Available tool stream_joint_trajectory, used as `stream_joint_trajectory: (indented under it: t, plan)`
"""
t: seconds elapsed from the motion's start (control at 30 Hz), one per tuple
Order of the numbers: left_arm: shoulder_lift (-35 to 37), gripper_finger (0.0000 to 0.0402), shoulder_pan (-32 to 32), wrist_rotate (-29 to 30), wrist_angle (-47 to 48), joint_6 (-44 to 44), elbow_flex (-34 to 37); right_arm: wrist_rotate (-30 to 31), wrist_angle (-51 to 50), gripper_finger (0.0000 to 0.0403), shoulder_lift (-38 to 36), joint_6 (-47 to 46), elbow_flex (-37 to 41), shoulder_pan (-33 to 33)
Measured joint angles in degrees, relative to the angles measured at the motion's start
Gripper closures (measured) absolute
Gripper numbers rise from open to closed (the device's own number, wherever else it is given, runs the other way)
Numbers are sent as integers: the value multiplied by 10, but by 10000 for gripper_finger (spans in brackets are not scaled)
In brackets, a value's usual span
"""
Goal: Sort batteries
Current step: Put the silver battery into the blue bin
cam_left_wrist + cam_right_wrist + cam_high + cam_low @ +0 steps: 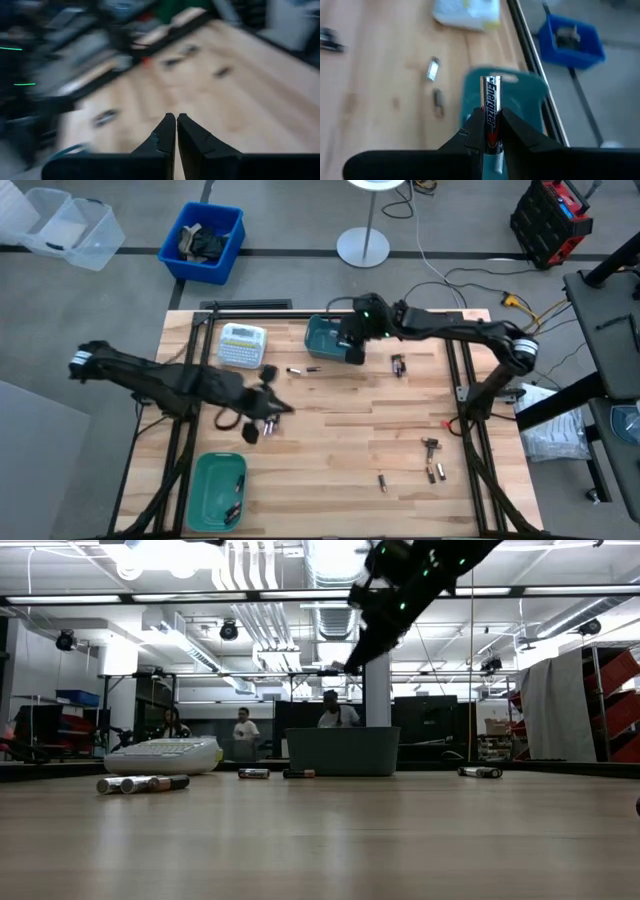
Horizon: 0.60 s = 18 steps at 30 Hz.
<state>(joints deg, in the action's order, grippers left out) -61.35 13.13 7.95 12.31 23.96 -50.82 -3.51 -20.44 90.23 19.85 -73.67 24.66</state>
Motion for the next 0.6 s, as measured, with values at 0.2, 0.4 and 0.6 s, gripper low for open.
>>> stream_joint_trajectory:
  t: [0.2,0.4,0.6]
  plan:
    - [126,401,0,109,-7,-3,83,-34,-25,369,62,-8,-50,25]
    - [233,401,0,143,-6,-3,137,-45,-55,369,93,7,-84,29]
    - [314,401,0,216,23,12,166,-45,-67,369,94,10,-97,33]
